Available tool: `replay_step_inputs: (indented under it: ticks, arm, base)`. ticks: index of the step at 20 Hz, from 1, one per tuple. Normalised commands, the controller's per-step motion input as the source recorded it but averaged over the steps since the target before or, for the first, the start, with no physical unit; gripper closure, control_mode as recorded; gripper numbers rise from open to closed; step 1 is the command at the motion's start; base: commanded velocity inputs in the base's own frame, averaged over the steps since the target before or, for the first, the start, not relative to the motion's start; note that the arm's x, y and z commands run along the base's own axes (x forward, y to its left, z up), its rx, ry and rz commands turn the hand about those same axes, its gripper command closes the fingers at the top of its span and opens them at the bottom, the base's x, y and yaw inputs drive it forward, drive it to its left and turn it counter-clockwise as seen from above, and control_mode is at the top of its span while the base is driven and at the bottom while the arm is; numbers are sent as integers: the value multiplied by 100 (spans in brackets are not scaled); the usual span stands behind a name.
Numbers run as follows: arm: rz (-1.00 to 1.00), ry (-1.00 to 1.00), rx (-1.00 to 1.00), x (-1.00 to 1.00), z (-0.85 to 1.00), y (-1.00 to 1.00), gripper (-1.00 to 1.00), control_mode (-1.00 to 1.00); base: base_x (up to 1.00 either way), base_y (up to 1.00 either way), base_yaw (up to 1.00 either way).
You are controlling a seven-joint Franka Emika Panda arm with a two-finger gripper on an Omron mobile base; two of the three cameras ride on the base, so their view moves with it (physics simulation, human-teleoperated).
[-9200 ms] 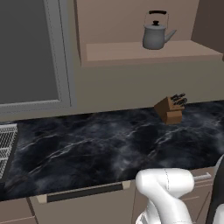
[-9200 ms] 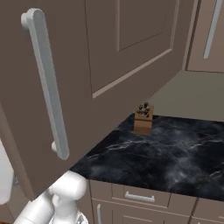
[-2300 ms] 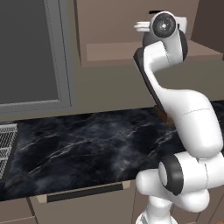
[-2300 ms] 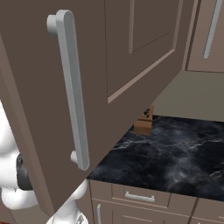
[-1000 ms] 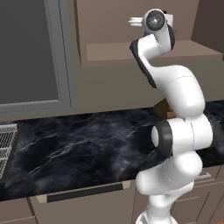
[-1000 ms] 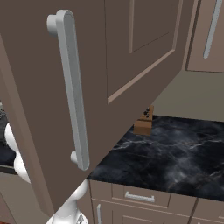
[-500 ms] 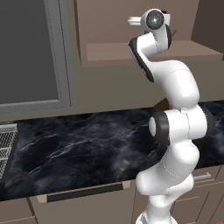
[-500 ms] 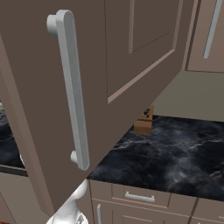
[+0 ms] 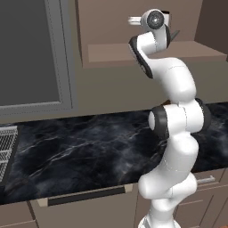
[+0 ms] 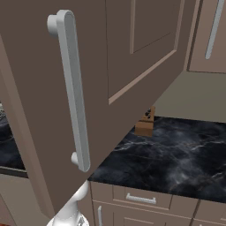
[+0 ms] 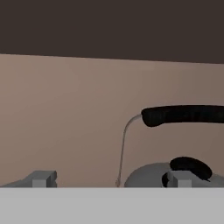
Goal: Open the cabinet, pick the kettle from the cabinet, and place it in the sink.
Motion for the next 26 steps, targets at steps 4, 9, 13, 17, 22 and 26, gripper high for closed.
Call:
replay_step_inputs:
  ticks: [4,9,13,17,22,26]
  arm:
    - [2,0,0,38,0,-1,-100,-100]
    - [2,0,0,36,3,-5,-100,-100]
    - [2,0,0,33,1,0,-100,-100]
    - [3,0,0,30,2,-5,-100,-100]
    - [5,0,0,18,3,-4,-100,-100]
    - [5,0,0,9,2,-5,-100,-100]
  base:
    - [0,0,0]
    - [0,0,0]
    - [0,0,0]
    - [0,0,0]
    - [0,0,0]
    - [0,0,0]
